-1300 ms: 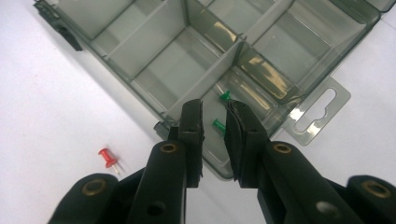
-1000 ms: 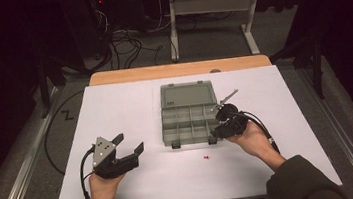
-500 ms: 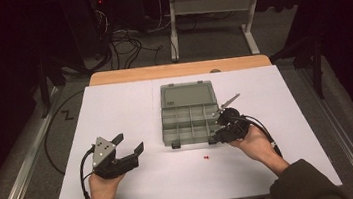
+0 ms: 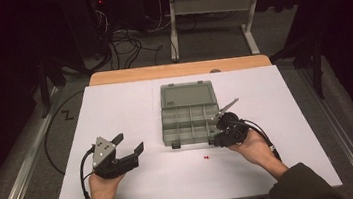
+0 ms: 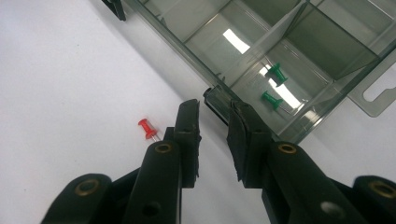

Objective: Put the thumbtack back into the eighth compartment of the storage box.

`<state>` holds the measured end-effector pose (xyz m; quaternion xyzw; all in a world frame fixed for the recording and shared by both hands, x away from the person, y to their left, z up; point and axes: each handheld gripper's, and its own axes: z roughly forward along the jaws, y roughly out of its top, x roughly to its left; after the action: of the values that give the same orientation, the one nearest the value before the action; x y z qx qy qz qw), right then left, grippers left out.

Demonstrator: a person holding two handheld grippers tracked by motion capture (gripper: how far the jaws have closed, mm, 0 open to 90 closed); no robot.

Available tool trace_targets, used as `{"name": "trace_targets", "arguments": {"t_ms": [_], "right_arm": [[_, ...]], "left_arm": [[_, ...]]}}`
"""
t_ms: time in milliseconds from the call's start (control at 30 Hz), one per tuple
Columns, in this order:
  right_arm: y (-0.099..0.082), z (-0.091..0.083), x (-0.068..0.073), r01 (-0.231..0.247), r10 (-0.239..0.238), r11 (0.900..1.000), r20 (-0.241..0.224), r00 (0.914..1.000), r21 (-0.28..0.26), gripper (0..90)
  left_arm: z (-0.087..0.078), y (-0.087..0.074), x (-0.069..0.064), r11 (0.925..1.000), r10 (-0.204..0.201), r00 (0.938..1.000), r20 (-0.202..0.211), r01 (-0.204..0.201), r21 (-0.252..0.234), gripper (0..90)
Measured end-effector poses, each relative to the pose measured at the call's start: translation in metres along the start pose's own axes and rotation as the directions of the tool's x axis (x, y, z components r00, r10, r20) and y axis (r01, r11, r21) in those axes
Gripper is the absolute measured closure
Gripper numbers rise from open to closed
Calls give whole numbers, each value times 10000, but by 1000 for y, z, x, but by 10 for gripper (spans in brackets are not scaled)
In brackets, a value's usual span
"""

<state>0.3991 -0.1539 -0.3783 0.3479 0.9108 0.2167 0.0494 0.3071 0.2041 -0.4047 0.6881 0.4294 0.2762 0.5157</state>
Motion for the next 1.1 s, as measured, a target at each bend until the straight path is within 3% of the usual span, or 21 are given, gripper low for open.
{"name": "trace_targets", "arguments": {"t_ms": [233, 1100], "right_arm": [[-4, 1, 3, -67, 67, 10000, -36, 10000, 61, 755], [-2, 10, 22, 575, -566, 9978, -277, 9980, 315, 743]], "left_arm": [[0, 0, 1, 10000, -20, 10000, 15, 20, -12, 235], [-2, 0, 0, 10000, -24, 10000, 28, 24, -82, 235]]}}
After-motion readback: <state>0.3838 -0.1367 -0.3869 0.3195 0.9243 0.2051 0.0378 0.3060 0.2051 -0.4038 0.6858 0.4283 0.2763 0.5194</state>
